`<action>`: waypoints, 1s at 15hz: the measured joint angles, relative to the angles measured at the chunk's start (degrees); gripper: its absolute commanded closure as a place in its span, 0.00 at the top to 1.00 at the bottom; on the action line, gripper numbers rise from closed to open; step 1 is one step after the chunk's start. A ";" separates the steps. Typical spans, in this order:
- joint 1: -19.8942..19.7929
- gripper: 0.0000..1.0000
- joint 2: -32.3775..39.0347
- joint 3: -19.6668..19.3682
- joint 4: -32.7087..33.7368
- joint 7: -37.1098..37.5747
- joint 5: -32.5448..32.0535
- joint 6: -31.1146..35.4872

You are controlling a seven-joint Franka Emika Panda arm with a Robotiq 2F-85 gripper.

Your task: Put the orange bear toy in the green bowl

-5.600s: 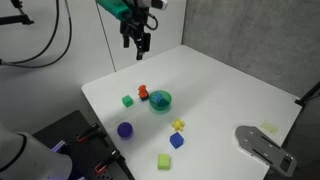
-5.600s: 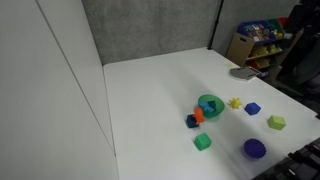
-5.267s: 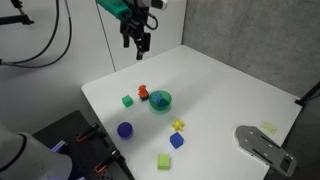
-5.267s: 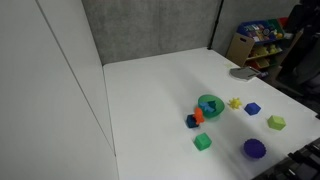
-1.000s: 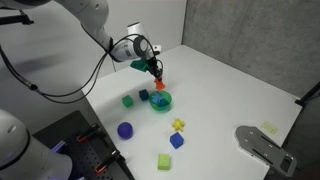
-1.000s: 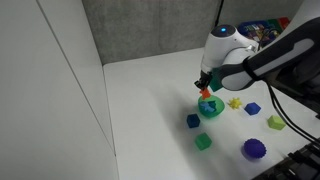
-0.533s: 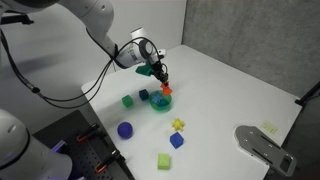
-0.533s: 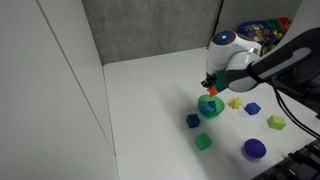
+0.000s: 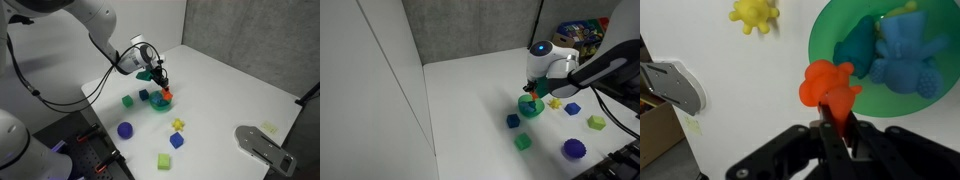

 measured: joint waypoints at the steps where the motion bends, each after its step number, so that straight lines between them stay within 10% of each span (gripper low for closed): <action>1: 0.01 0.48 0.00 0.00 0.00 0.29 -0.80 -0.15; 7: 0.25 0.96 -0.72 0.62 -0.03 2.15 -6.14 -0.20; 15: -2.72 1.00 -6.71 7.55 -2.30 1.34 -7.31 -1.43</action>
